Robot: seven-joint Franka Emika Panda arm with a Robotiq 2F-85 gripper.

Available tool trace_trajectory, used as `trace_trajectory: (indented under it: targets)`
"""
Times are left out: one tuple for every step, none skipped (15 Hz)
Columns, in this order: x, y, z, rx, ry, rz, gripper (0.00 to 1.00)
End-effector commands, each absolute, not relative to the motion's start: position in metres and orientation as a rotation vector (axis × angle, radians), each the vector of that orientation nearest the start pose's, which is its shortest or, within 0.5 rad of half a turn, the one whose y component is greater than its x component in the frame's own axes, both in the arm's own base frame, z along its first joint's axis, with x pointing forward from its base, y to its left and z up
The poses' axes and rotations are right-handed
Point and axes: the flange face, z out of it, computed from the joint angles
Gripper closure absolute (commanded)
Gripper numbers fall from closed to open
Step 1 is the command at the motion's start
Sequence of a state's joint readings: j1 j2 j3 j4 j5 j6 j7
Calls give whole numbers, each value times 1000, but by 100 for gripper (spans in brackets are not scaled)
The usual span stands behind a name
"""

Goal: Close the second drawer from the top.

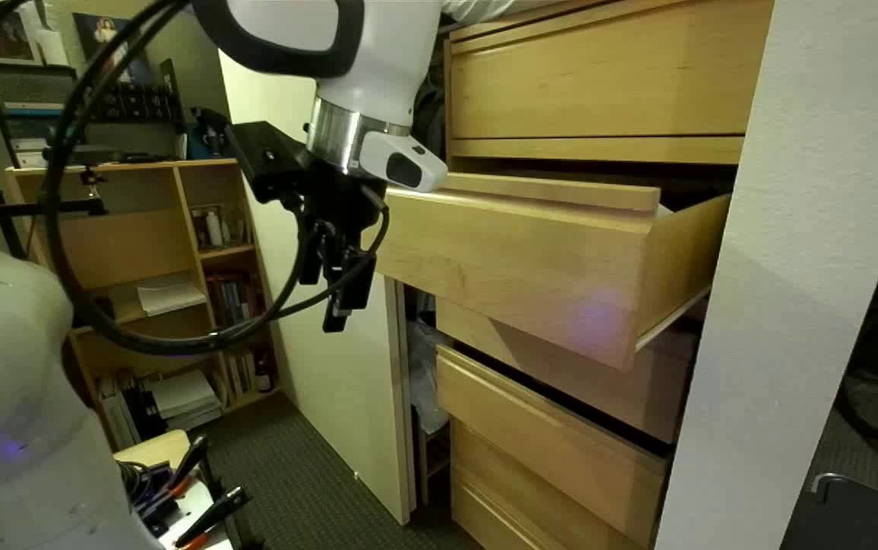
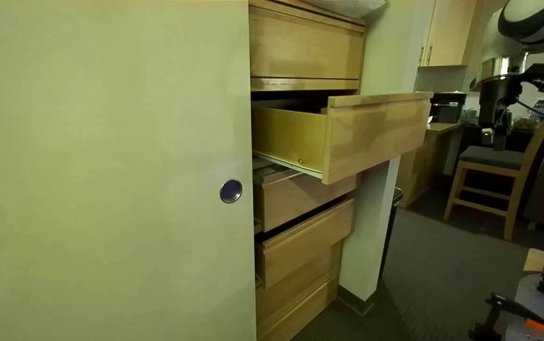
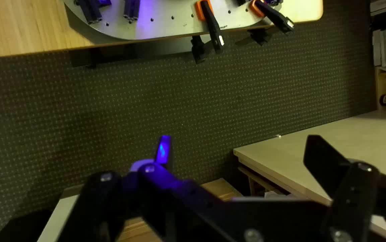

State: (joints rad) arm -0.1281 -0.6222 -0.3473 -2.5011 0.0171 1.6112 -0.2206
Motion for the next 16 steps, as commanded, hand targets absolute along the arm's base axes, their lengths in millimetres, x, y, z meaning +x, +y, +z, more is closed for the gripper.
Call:
trace_trajectory:
  targets:
    - [296, -157, 462, -2818, 235, 308, 0]
    - [296, -157, 462, -2818, 235, 308, 0]
    - [296, -157, 462, -2818, 235, 308, 0]
    - [296, -157, 462, -2818, 235, 308, 0]
    - [296, -157, 462, -2818, 235, 308, 0]
    - [296, -157, 462, -2818, 235, 308, 0]
    - [296, -157, 462, -2818, 235, 308, 0]
    - [296, -157, 462, -2818, 235, 308, 0]
    - [296, -157, 462, -2818, 235, 308, 0]
    - [296, -157, 462, -2818, 235, 308, 0]
    - [296, -157, 462, -2818, 235, 308, 0]
    - [296, -154, 466, -2827, 213, 287, 0]
    - [296, -149, 473, -2850, 177, 252, 0]
    - [297, -145, 478, -2861, 154, 236, 0]
    - [298, -138, 485, -2881, 115, 208, 0]
    - [299, -132, 491, -2894, 81, 185, 0]
